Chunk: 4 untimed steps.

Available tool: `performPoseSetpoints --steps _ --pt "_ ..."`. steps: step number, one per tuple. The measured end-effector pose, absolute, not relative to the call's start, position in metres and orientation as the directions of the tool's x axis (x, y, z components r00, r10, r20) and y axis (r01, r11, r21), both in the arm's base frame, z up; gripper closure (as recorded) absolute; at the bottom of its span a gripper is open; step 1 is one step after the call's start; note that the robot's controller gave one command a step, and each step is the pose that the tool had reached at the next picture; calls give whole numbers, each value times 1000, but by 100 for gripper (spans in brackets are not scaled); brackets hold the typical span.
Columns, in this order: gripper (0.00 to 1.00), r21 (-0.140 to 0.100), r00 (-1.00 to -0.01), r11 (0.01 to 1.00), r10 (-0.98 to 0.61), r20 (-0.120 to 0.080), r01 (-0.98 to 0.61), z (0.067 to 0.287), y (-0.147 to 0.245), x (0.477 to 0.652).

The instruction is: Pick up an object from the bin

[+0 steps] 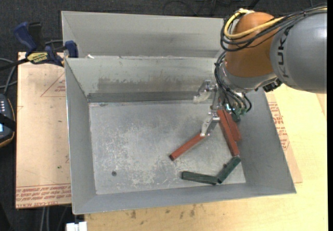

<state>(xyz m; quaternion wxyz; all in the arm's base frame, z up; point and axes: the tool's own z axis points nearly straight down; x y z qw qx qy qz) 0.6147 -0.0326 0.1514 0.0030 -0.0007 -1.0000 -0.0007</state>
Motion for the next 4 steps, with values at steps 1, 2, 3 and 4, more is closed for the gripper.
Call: performPoseSetpoints --steps 1,2,3,4 --pt "0 1 -1000 1000 1 -2 1 156 -33 617" --pt "0 0 -1000 1000 -1 -8 -1 152 -32 616" --pt "0 0 -999 1000 -31 -7 -31 84 5 628" --pt "0 -2 -992 993 -122 -25 -122 80 8 623"
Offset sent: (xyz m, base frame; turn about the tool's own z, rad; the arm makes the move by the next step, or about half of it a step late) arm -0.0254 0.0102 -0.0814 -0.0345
